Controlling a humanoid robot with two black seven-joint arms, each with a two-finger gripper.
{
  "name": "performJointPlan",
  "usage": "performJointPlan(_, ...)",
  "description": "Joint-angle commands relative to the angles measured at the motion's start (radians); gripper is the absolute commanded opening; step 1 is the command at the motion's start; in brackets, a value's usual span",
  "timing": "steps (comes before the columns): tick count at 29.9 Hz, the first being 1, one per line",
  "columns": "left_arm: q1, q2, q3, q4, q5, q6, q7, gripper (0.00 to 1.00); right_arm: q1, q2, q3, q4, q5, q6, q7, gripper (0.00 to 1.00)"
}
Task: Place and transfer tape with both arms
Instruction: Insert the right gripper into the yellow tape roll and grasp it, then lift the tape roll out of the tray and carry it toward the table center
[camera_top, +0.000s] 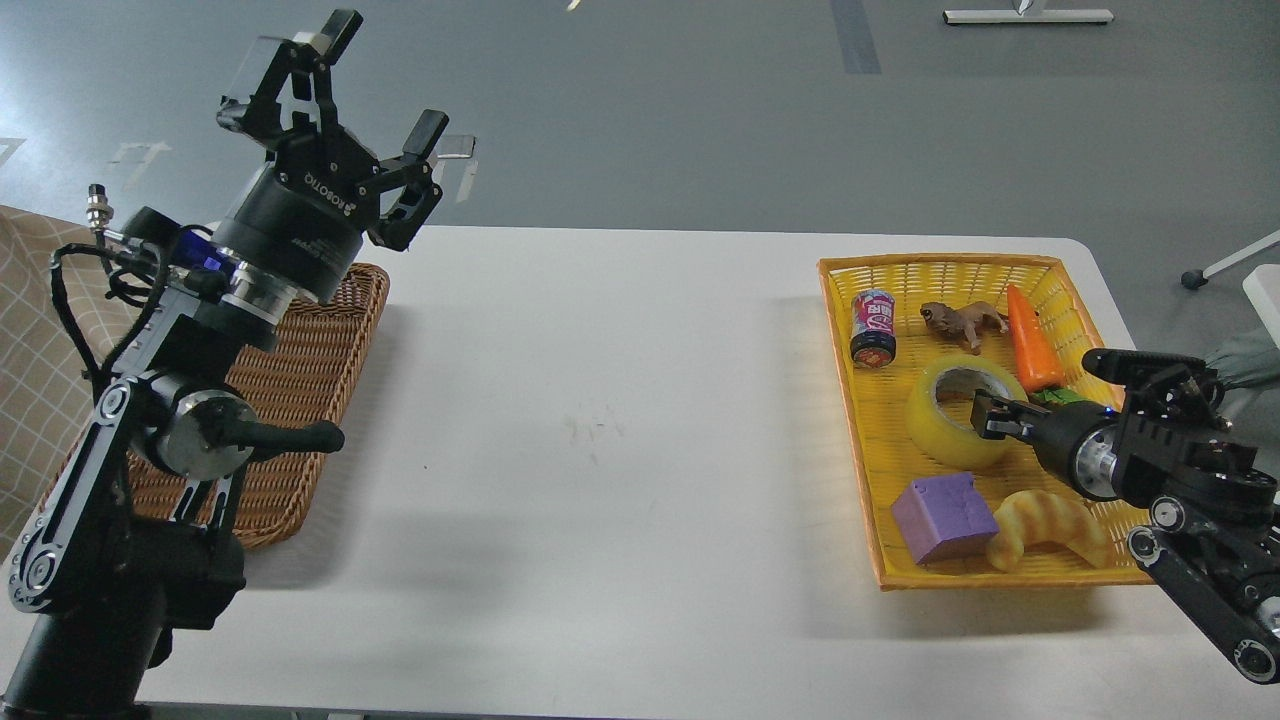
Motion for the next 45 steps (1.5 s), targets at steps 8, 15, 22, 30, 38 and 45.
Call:
performJointPlan(8, 0.002, 0.006, -0.006, 0.002, 0.0, -0.001, 0.0, 0.98, -0.006, 0.0, 0.003, 0.006, 0.002, 0.0, 0.0, 0.34)
performJointPlan(15, 0.008, 0.005, -0.005, 0.002, 0.0, -0.004, 0.0, 0.98, -0.011, 0.0, 0.003, 0.04, 0.006, 0.001, 0.008, 0.34)
performJointPlan(22, 0.02, 0.003, -0.003, 0.002, 0.0, -0.025, 0.0, 0.98, -0.017, -0.007, 0.006, 0.05, 0.008, 0.017, 0.015, 0.29)
performJointPlan(30, 0.025, -0.002, -0.003, 0.002, 0.0, -0.025, 0.0, 0.98, 0.009, -0.048, 0.025, 0.11, 0.017, 0.053, 0.035, 0.24)
performJointPlan(38, 0.025, -0.006, -0.001, 0.002, 0.0, -0.025, 0.0, 0.98, 0.135, -0.056, 0.072, 0.15, 0.034, 0.136, 0.052, 0.19)
performJointPlan(45, 0.032, -0.017, -0.001, 0.002, 0.0, -0.024, 0.0, 0.98, 0.377, 0.018, 0.037, 0.141, 0.104, 0.159, 0.051, 0.15)
